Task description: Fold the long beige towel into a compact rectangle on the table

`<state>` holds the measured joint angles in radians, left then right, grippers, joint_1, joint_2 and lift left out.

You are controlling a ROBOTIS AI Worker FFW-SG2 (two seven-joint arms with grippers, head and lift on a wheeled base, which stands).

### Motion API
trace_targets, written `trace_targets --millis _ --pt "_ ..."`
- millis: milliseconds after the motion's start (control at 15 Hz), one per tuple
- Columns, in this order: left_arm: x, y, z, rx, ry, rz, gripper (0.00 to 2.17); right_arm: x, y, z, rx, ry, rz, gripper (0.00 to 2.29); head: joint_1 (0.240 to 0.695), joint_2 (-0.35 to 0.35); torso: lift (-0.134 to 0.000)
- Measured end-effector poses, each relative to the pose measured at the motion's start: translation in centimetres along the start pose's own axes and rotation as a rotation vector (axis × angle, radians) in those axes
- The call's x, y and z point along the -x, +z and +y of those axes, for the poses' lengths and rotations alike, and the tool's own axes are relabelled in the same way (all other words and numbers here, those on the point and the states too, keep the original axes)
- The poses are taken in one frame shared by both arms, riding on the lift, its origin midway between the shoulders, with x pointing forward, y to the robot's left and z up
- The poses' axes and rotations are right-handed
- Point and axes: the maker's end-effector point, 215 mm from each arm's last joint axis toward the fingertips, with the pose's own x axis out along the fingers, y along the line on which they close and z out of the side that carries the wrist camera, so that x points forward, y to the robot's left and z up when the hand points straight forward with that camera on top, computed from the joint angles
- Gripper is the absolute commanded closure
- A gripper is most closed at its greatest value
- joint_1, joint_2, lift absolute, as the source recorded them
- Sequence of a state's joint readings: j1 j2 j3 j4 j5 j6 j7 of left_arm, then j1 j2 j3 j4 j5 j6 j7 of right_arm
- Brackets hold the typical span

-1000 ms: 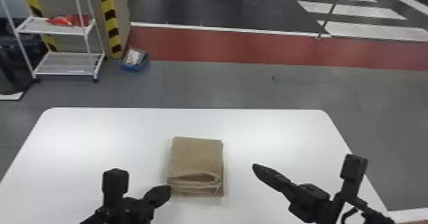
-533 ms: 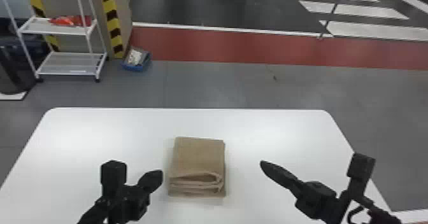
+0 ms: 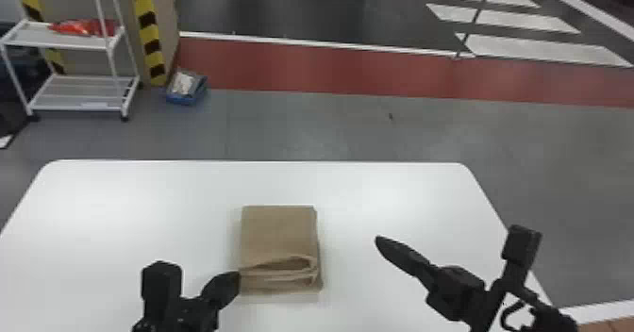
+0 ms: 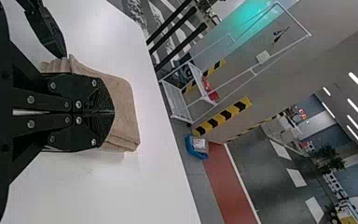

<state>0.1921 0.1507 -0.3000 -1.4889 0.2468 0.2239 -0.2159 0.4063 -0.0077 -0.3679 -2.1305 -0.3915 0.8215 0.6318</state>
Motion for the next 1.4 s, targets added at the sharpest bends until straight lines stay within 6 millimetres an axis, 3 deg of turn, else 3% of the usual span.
trace_targets --millis 200,267,333,400,467,600,800,933,1200,1400 --pt "0.4 0.2 -2.1 0.025 -0.036 -0.005 2.06 0.1 0.0 0.1 -0.007 0.006 -0.002 1.59 0.695 -0.24 0.0" --pt "0.4 0.2 -2.5 0.029 -0.039 -0.007 1.83 0.1 0.0 0.1 -0.011 0.007 -0.002 1.45 0.695 -0.245 0.0" --pt "0.4 0.5 -2.4 0.027 -0.033 -0.015 1.15 0.1 -0.1 0.0 -0.016 0.002 0.0 0.97 0.695 -0.246 0.0" --pt "0.6 1.6 -2.1 0.021 -0.021 -0.043 0.3 0.1 -0.1 -0.3 -0.015 -0.009 -0.001 0.41 0.695 -0.244 0.0" --pt "0.8 3.2 -1.5 0.01 -0.003 -0.084 0.0 0.2 0.4 -0.8 0.003 -0.032 -0.013 0.01 0.695 -0.239 0.0" --pt "1.8 6.2 0.1 -0.04 0.046 -0.155 0.0 0.2 2.2 -2.9 0.082 -0.096 -0.063 0.0 0.695 -0.234 0.0" --pt "3.6 11.0 2.2 -0.166 0.122 -0.243 0.03 -0.9 6.3 -6.1 0.206 -0.165 -0.153 0.05 0.695 -0.226 0.0" --pt "4.0 13.2 3.0 -0.213 0.151 -0.276 0.03 -1.5 9.2 -7.6 0.272 -0.191 -0.208 0.05 0.695 -0.226 0.0" --pt "2.8 18.3 5.1 -0.26 0.247 -0.3 0.03 -2.6 14.7 -9.5 0.387 -0.22 -0.301 0.05 0.695 -0.225 0.0" --pt "0.5 21.7 6.7 -0.27 0.358 -0.25 0.04 -3.5 16.4 -10.2 0.429 -0.233 -0.338 0.05 0.695 -0.218 0.0"
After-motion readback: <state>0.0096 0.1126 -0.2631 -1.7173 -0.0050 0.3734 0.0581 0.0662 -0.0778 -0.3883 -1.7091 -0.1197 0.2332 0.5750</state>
